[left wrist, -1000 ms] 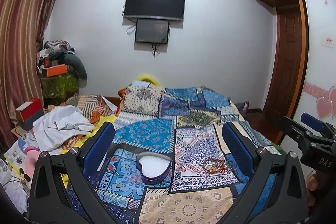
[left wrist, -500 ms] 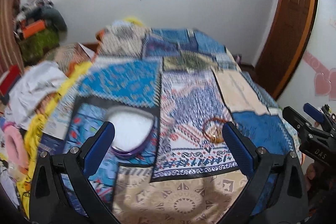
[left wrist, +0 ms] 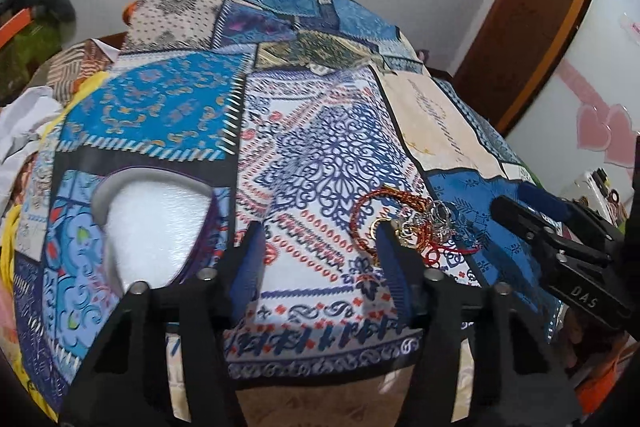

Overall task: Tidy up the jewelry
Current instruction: 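Grasp the orange beaded bracelet with the left tool while the right tool grasps a silver ring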

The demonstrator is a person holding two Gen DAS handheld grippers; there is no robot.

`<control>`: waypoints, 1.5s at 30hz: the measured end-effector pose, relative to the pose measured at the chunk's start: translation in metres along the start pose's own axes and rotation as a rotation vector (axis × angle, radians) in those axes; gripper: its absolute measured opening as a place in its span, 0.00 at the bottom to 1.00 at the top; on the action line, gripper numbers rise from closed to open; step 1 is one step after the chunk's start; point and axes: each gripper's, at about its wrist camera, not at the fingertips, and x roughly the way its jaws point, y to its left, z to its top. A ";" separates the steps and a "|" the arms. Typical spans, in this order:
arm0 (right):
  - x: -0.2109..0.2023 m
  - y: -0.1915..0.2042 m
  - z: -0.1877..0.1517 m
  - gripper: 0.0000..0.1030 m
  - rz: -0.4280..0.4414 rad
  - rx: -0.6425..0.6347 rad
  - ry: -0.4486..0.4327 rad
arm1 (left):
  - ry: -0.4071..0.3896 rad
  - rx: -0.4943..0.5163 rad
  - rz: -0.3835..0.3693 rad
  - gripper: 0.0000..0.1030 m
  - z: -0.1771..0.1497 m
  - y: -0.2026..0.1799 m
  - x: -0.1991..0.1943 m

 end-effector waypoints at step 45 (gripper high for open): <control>0.017 0.012 0.007 0.05 0.139 -0.028 0.070 | -0.045 0.076 -0.012 0.01 0.004 -0.012 -0.003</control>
